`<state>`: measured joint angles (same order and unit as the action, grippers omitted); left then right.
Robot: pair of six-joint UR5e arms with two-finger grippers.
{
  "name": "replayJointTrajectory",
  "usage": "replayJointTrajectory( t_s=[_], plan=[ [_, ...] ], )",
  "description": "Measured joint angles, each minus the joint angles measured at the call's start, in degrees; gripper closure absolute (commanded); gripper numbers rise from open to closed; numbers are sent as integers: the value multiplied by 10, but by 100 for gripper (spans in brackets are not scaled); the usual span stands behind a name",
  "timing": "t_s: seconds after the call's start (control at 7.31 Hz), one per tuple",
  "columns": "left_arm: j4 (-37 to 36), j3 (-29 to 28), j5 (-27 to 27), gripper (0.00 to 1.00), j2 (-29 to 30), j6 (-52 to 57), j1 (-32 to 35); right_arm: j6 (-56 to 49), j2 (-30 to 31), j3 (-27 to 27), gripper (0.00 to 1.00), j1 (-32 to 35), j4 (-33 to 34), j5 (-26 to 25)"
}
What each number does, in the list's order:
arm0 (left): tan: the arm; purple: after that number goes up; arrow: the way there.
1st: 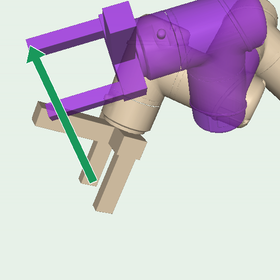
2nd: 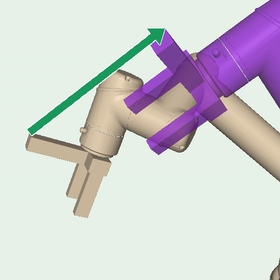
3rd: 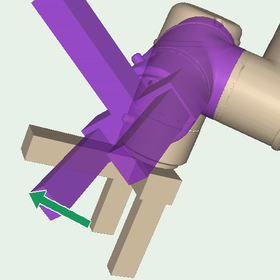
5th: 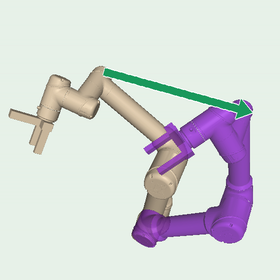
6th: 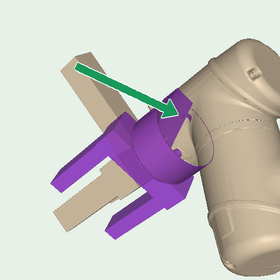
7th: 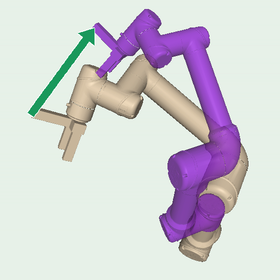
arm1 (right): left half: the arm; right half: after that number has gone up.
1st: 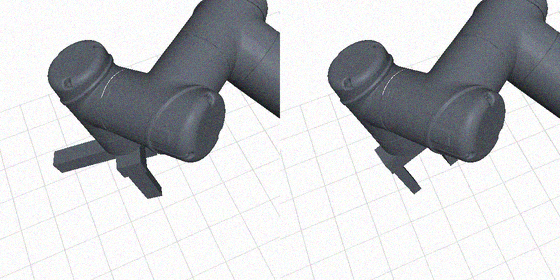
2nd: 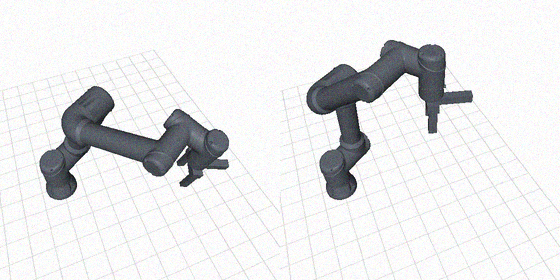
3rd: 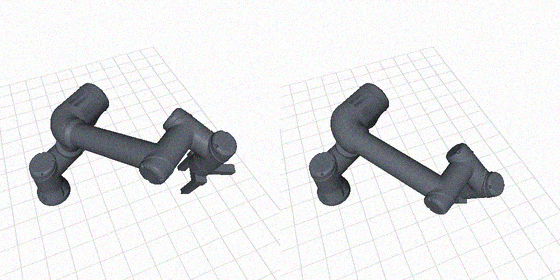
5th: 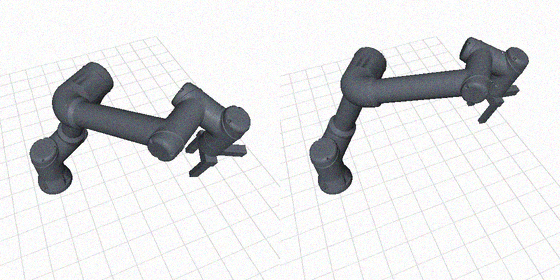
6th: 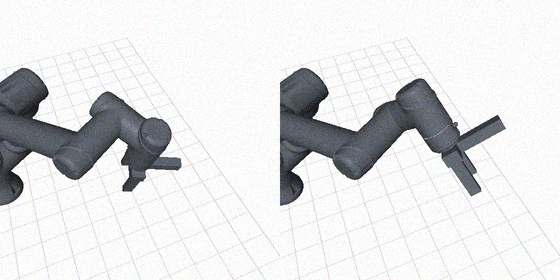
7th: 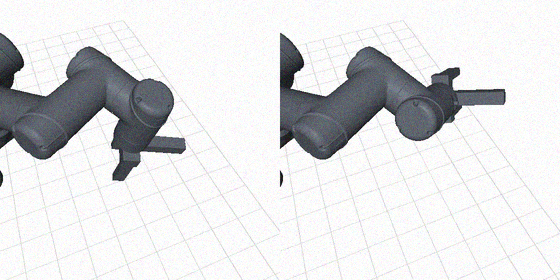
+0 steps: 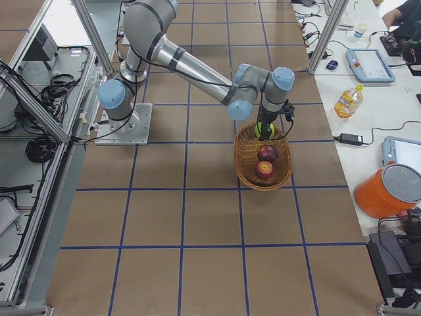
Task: Put all apples into basket
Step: 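Lift the green apple and carry it over the basket, then open the right gripper to drop the green apple and withdraw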
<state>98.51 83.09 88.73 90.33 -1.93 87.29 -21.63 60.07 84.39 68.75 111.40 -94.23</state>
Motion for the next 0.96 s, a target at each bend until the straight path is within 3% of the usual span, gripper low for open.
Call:
replayJointTrajectory(
  t_s=[0.41,0.68,0.96],
  plan=[
    [1,0,0,0,-1,0,0,0,-1,-7,0,-1,-17,0],
    [1,-1,0,0,1,0,0,8,39,-30,0,8,-90,4],
    [0,-2,-2,0,1,0,1,90,106,-46,0,61,-186,7]
  ],
)
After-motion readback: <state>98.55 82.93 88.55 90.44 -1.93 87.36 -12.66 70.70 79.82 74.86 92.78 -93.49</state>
